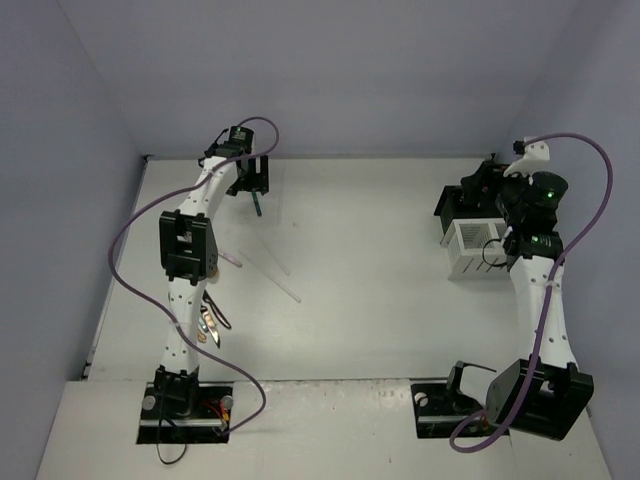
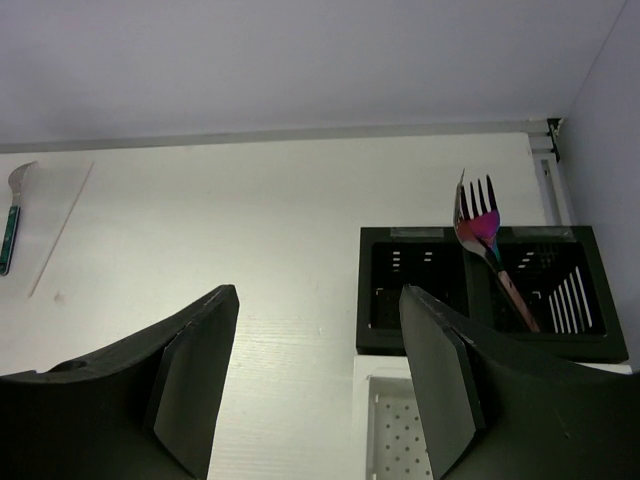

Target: Sort the eating utensils into containers

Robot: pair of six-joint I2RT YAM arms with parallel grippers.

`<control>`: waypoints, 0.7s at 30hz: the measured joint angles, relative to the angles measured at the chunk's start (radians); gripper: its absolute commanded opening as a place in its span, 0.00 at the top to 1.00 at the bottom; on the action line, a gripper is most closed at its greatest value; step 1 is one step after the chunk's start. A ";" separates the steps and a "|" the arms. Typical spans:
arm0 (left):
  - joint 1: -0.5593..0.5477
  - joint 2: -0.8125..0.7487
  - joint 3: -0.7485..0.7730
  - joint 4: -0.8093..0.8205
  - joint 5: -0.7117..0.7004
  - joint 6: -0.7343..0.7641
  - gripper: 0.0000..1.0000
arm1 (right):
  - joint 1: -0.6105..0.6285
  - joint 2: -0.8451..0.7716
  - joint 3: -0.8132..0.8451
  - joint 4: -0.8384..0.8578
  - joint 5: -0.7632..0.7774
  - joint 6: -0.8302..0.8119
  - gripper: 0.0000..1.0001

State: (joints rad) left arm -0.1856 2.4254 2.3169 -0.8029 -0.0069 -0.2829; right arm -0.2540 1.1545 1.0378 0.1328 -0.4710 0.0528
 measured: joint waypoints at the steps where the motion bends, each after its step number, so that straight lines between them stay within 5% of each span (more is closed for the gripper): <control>1: 0.000 0.016 0.018 0.002 -0.007 -0.009 0.16 | 0.000 0.000 0.000 -0.003 0.001 0.001 0.37; 7: 0.000 0.126 0.128 0.000 -0.070 -0.058 0.17 | 0.008 0.001 0.000 -0.019 0.017 0.007 0.37; 21: -0.011 0.145 0.070 0.041 -0.120 -0.131 0.44 | 0.029 0.029 0.000 -0.027 0.037 0.008 0.37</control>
State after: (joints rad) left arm -0.1970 2.5703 2.3868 -0.7617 -0.1273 -0.4140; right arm -0.2252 1.1839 1.0378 0.1060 -0.4336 0.0612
